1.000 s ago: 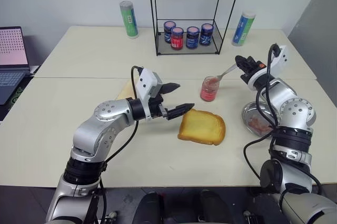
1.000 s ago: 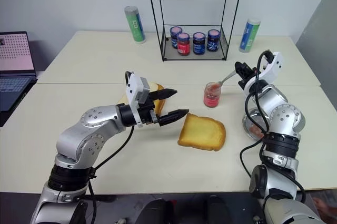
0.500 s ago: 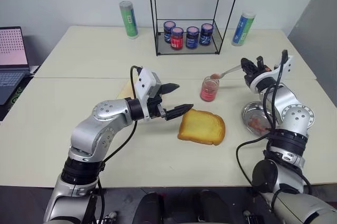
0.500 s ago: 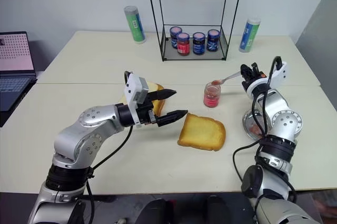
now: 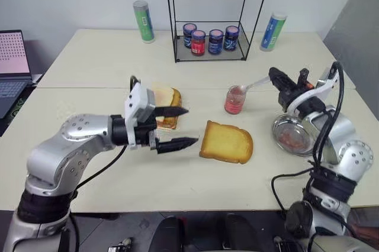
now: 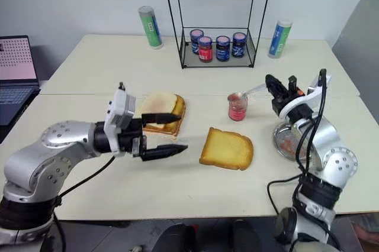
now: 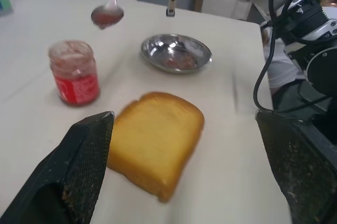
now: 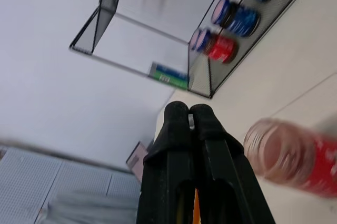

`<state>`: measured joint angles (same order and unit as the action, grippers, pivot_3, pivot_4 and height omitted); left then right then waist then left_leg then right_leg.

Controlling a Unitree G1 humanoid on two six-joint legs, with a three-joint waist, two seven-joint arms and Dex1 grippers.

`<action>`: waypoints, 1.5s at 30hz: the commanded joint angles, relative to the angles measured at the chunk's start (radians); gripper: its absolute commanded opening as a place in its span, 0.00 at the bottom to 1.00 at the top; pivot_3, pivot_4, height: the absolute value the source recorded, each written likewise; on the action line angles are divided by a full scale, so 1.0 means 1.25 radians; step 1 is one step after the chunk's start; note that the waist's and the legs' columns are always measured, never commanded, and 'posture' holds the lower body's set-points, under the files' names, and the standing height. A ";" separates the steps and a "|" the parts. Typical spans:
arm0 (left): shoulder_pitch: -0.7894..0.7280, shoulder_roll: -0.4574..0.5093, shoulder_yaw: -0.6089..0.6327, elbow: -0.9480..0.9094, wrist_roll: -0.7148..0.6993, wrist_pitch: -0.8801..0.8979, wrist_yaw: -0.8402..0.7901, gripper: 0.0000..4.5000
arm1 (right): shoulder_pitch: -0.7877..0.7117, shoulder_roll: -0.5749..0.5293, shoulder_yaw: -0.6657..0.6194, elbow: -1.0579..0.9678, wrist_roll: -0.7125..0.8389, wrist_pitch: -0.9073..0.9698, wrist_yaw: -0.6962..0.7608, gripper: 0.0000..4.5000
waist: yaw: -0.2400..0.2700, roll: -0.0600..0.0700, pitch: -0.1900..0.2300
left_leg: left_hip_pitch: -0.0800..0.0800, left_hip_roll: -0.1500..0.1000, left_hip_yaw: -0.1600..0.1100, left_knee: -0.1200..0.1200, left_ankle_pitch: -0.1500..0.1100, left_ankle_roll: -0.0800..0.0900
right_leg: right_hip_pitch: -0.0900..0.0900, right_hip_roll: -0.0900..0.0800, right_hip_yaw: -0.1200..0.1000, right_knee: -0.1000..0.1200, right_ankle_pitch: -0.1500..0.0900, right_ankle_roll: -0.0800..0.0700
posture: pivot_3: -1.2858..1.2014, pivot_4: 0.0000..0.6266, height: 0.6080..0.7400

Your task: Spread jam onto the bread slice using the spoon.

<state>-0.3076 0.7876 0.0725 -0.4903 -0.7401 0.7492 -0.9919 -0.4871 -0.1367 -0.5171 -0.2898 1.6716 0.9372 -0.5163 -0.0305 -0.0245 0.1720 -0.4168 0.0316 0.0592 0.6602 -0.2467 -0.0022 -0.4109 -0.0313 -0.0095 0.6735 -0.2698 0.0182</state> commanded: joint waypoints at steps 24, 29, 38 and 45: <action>0.165 -0.009 -0.009 -0.102 0.039 -0.095 0.055 1.00 | 0.182 -0.070 0.316 -0.077 -0.219 -0.154 0.114 0.02 | 0.001 0.000 0.000 | 0.000 0.000 0.000 0.000 0.000 0.000 | 0.000 -0.001 0.000 0.000 -0.002 0.003 | 0.52 0.24 1.00; 0.162 -0.014 -0.010 -0.106 0.037 -0.091 0.069 1.00 | 0.187 -0.068 0.316 -0.051 -0.310 -0.171 0.140 0.02 | 0.001 0.000 0.000 | 0.000 -0.001 0.000 0.000 0.000 0.000 | 0.000 -0.001 0.000 0.000 -0.002 0.003 | 0.52 0.24 1.00; 0.163 -0.013 -0.012 -0.105 0.036 -0.093 0.071 1.00 | 0.242 -0.163 0.273 -0.091 -0.395 -0.136 0.194 0.02 | 0.003 0.000 0.000 | 0.000 -0.001 0.000 0.000 0.000 0.000 | 0.000 -0.001 0.000 -0.001 -0.002 0.003 | 0.52 0.24 1.00; 0.146 -0.013 -0.020 -0.088 0.041 -0.097 0.060 1.00 | 0.256 -0.241 0.200 -0.124 -0.346 -0.102 0.199 0.02 | 0.005 -0.001 0.000 | 0.000 -0.001 0.000 0.000 0.000 0.000 | 0.001 -0.001 0.000 -0.001 -0.002 0.003 | 0.52 0.24 1.00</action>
<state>-0.1111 0.7706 0.0447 -0.5927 -0.6872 0.6467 -0.9084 -0.1730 -0.4114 -0.2183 -0.4116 1.2204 0.7957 -0.2634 -0.0244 -0.0256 0.1717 -0.4166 0.0299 0.0591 0.6608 -0.2468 -0.0021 -0.4099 -0.0327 -0.0098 0.6727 -0.2724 0.0226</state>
